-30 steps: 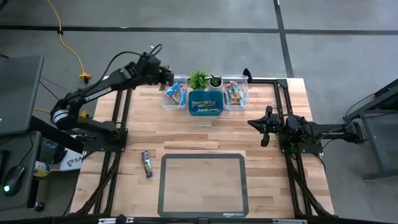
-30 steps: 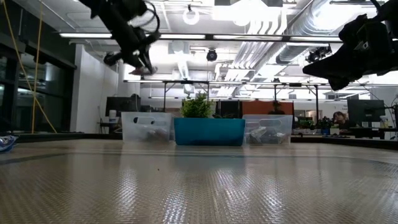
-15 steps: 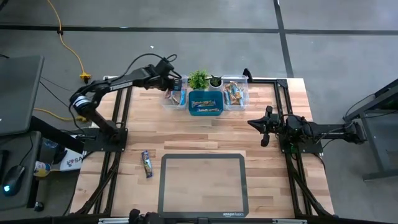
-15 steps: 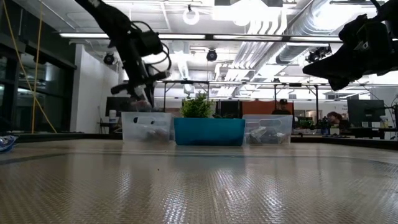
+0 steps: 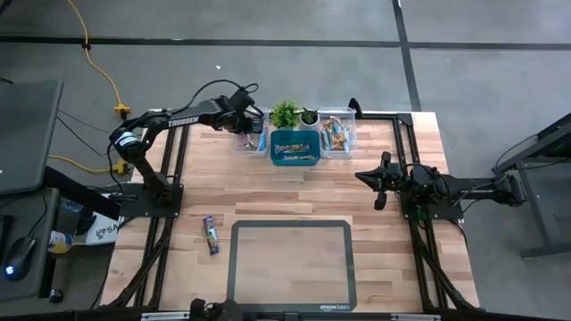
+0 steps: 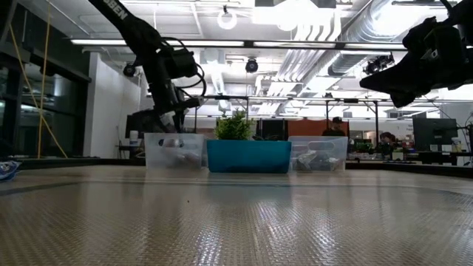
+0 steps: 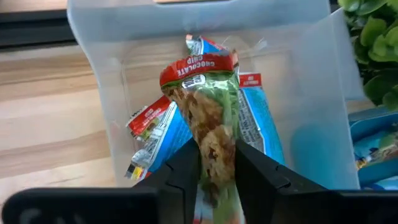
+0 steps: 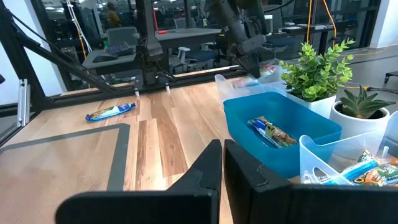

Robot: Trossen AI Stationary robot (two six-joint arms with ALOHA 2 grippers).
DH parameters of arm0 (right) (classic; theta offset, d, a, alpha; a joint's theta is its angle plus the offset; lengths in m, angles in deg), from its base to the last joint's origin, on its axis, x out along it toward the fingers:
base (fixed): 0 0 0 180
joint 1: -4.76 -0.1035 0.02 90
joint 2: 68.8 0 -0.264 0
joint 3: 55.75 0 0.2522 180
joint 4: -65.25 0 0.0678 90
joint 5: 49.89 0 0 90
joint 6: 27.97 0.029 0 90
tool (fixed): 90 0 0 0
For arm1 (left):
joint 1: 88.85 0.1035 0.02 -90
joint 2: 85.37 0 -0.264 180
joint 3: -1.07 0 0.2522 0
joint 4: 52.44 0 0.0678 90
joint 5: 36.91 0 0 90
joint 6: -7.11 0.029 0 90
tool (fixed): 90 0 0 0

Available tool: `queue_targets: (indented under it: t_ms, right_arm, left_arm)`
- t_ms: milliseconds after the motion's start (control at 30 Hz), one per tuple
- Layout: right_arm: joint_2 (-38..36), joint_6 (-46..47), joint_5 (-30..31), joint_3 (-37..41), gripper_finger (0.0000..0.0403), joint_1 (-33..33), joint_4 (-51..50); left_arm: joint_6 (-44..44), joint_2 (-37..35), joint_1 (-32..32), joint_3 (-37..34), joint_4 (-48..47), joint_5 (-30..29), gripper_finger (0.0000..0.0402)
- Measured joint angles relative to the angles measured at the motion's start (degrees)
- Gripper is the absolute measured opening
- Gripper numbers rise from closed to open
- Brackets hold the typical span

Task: Pick and place Granola Bars by type
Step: Put the red granola bar into the left transparent bin, then put the blue granola bar into the blue bin

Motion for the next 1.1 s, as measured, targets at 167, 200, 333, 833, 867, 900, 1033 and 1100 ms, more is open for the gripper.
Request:
queue_targets:
  t_ms: [167, 200, 333, 833, 867, 900, 1033, 1100]
  right_arm:
    - [0.0, 0.0, 0.0, 0.0, 0.0000, 0.0, 0.0]
    - [0.0, 0.0, 0.0, 0.0, 0.0000, 0.0, 0.0]
    - [0.0, 0.0, 0.0, 0.0, 0.0000, 0.0, 0.0]
    - [0.0, 0.0, 0.0, 0.0, 0.0000, 0.0, 0.0]
    - [0.0, 0.0, 0.0, 0.0, 0.0000, 0.0, 0.0]
    - [0.0, 0.0, 0.0, 0.0, 0.0000, 0.0, 0.0]
    - [0.0, 0.0, 0.0, 0.0, 0.0000, 0.0, 0.0]
    - [0.0, 0.0, 0.0, 0.0, 0.0000, 0.0, 0.0]
  left_arm:
    - [0.0, 0.0, 0.0, 0.0, 0.3, 1.0, 0.0130]
    - [0.0, 0.0, 0.0, 0.0, 0.3, 1.2, 0.0140]
    - [0.0, 0.0, -0.1, 0.0, 0.6, 3.2, 0.0177]
    - [0.7, -16.5, -0.4, 0.0, -3.9, 2.5, 0.0198]
    - [0.2, -18.2, -0.8, 0.0, -4.8, 2.2, 0.0198]
    - [0.0, -20.0, -1.4, 0.0, -5.6, 1.9, 0.0198]
    - [-2.7, -27.0, -4.8, 0.0, -9.3, -0.2, 0.0198]
    - [-4.8, -30.0, -7.5, 0.0, -11.1, -2.2, 0.0198]
